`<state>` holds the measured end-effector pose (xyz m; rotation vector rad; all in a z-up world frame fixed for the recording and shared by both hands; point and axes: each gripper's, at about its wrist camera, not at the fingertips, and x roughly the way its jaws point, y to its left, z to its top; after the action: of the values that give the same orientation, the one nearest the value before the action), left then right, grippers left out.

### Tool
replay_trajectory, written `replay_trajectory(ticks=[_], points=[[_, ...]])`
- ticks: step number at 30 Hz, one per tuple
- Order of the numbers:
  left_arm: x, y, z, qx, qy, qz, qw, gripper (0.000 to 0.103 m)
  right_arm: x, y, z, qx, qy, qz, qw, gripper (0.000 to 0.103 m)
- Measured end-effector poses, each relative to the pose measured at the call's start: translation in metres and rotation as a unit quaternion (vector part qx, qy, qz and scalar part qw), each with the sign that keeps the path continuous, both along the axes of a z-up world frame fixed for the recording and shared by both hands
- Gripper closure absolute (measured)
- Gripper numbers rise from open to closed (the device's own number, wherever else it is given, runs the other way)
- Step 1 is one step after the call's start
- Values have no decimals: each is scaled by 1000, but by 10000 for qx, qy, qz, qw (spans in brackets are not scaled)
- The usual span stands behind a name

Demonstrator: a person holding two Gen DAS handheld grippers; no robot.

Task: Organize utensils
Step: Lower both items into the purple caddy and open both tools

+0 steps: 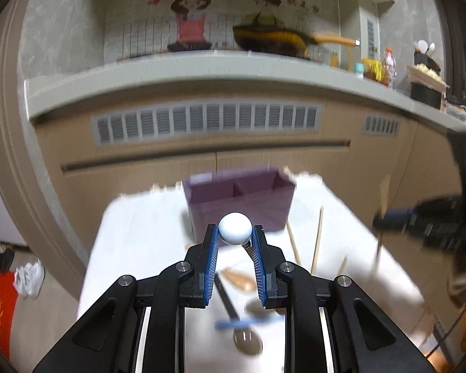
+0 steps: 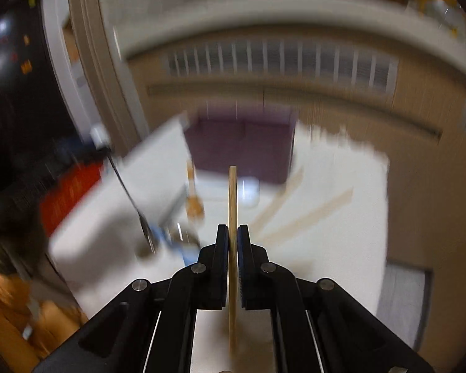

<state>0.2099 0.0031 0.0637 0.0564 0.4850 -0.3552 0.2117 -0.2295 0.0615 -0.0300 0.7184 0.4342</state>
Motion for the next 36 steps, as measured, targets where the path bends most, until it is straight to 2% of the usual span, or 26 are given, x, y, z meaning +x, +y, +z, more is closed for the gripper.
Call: replay_trajectory(ticks=[4, 7, 9, 11, 13, 15, 20, 24, 28, 30, 31, 32, 34, 36], points=[[27, -6, 51, 80, -707, 9, 9975, 80, 24, 5, 87, 275, -1165, -30, 9928, 97], [56, -11, 83, 212, -1123, 96, 9934, 80, 54, 18, 133, 271, -1673, -92, 9855, 97], [80, -15, 98, 333, -1286, 110, 9911, 80, 76, 29, 149, 139, -1848, -170, 9825, 97], [103, -14, 100, 367, -1343, 176, 9901, 80, 100, 38, 153, 34, -1861, -252, 9822, 97], [123, -14, 94, 371, -1309, 217, 9905, 80, 123, 43, 142, -52, -1717, -284, 9847, 97], [144, -13, 75, 393, -1112, 248, 9927, 80, 136, 45, 126, -148, -1562, -322, 9871, 97], [181, -16, 16, 431, -376, 191, 9982, 80, 164, 47, 58, -317, -819, -283, 9957, 97], [195, -21, -24, 385, 120, 129, 9991, 80, 177, 49, 10, -344, -275, -222, 9988, 97], [200, -22, -52, 346, 518, 90, 9980, 75, 183, 50, -19, -412, 21, -169, 9990, 95], [195, -16, -55, 240, 563, 111, 9981, 72, 180, 51, -26, -488, 70, -101, 9987, 78], [189, -12, -57, 187, 556, 134, 9982, 69, 177, 52, -28, -554, 36, -104, 9984, 60], [184, -8, -56, 138, 538, 158, 9983, 67, 173, 53, -29, -662, -75, -118, 9977, 49], [172, 2, -53, 54, 501, 253, 9984, 56, 163, 57, -29, -871, -345, -186, 9954, 44], [158, 13, -52, -17, 488, 366, 9981, 52, 149, 60, -28, -1048, -479, -157, 9932, 43]])
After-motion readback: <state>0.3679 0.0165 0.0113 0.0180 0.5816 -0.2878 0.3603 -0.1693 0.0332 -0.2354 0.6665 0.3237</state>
